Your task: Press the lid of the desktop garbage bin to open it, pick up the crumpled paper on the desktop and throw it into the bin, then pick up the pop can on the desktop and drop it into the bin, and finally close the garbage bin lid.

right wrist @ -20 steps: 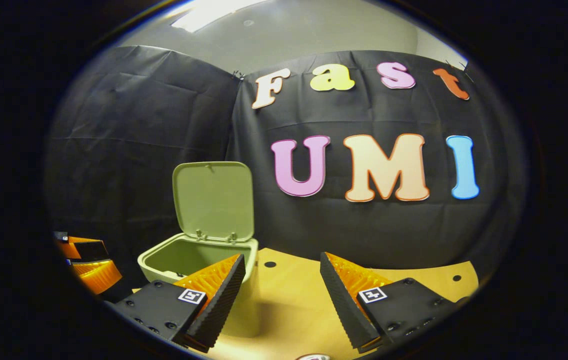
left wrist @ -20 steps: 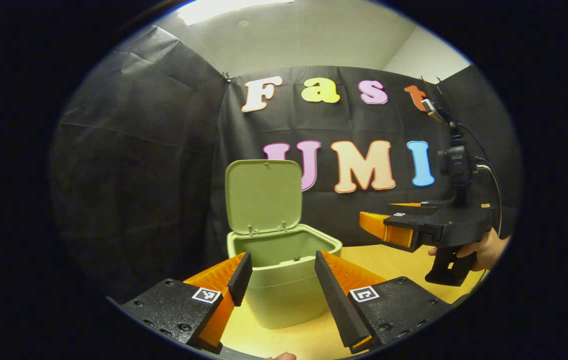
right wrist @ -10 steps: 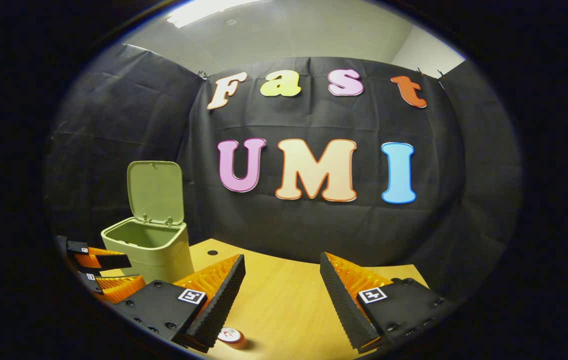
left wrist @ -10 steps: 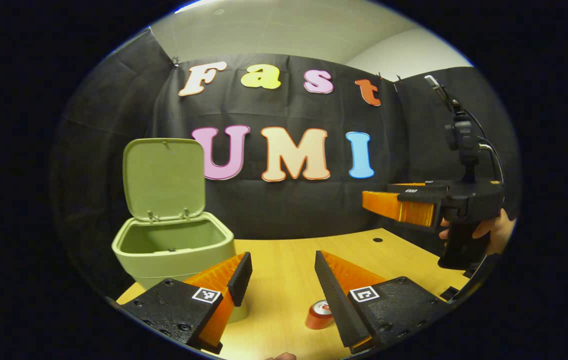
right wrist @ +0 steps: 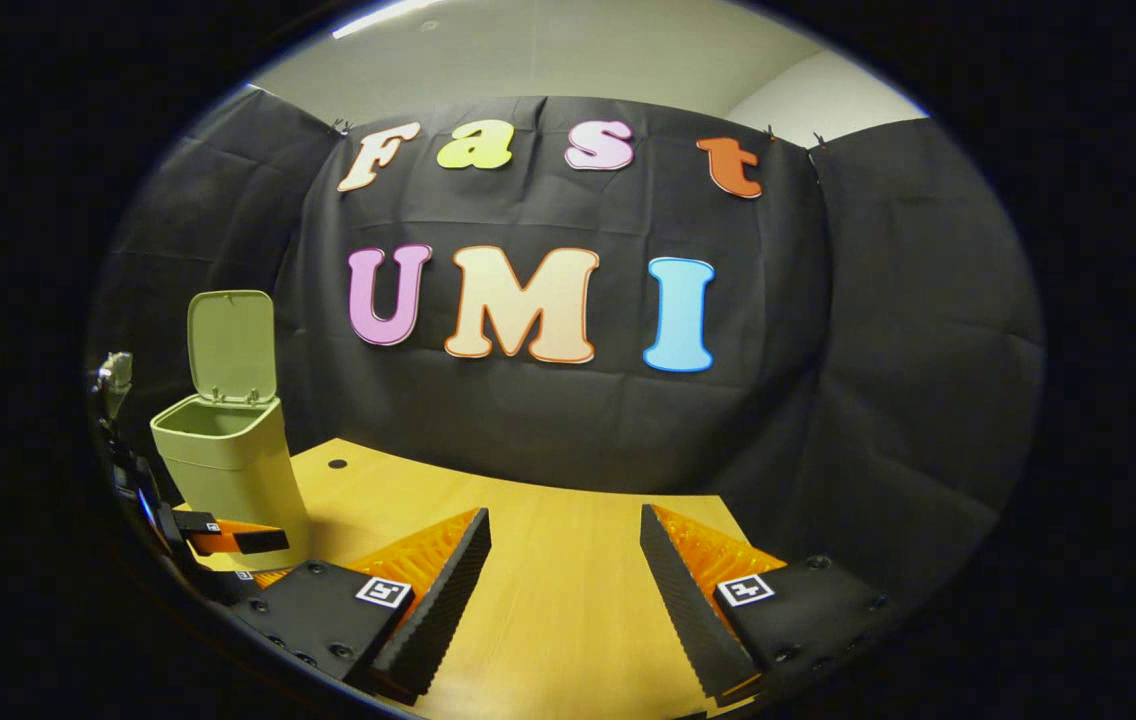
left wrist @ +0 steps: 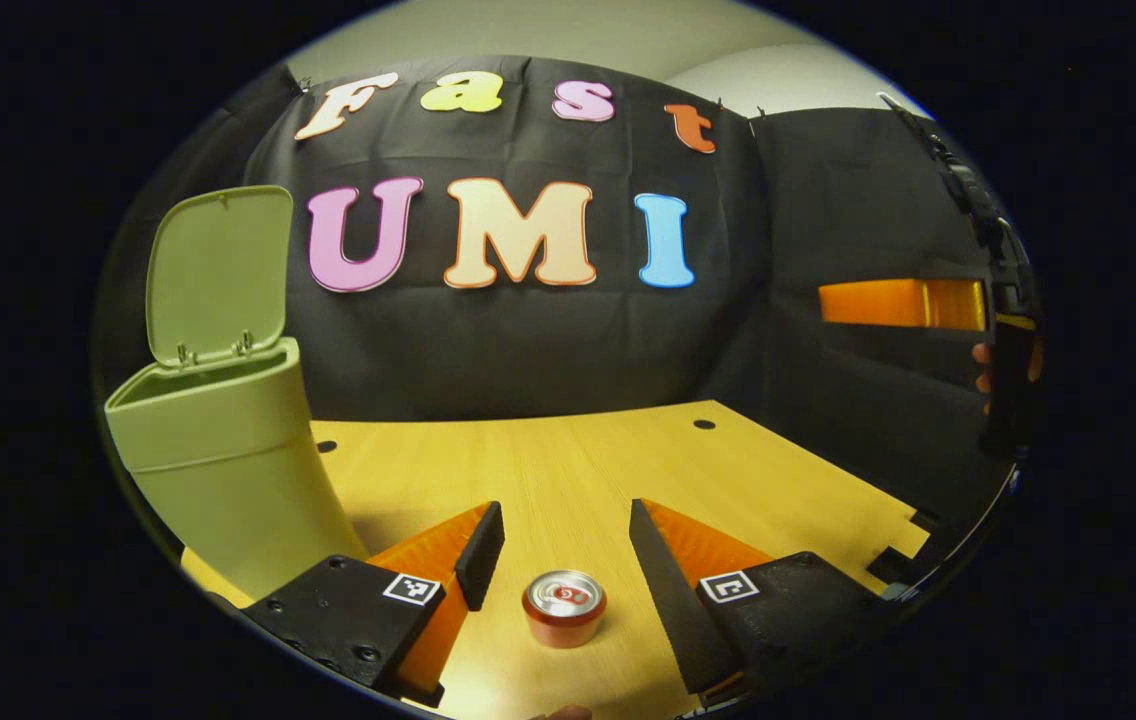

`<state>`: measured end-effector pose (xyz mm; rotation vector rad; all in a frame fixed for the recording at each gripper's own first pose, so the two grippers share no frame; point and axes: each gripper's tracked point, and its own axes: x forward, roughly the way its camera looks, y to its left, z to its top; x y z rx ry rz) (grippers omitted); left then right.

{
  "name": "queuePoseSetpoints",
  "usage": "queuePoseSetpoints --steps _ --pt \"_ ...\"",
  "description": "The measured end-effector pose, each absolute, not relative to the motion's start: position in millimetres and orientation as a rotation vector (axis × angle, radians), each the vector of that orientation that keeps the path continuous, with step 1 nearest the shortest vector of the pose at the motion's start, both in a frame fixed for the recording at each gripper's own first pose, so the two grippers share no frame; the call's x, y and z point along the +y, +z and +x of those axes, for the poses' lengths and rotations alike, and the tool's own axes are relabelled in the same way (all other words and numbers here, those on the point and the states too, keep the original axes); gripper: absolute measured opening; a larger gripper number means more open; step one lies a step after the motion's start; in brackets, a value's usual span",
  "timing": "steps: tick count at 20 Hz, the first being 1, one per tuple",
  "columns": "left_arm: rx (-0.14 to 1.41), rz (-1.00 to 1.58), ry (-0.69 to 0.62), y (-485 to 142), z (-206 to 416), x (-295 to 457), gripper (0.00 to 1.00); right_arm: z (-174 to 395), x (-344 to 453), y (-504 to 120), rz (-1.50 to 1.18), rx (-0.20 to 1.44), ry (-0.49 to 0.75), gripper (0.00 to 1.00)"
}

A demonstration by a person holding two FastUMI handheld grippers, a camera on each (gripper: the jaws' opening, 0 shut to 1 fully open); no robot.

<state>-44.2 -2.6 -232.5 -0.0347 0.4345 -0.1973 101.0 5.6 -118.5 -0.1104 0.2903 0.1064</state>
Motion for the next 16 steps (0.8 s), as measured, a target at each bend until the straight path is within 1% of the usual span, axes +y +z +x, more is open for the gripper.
queuePoseSetpoints --steps 3,7,11,16 --pt "0.481 -0.028 -0.196 -259 -45 -7 0.79 87 -16 -129 -0.110 0.328 0.070 0.95" --pt "0.526 -0.010 -0.165 -291 -44 -4 0.79 70 -42 -147 -0.074 0.389 0.027 0.95" --pt "0.586 -0.001 -0.152 -322 -45 -7 0.80 59 -66 -155 -0.078 0.412 -0.017 0.95" --pt "0.664 0.000 -0.144 -358 -50 -10 0.81 51 -76 -160 -0.095 0.429 -0.028 0.95"
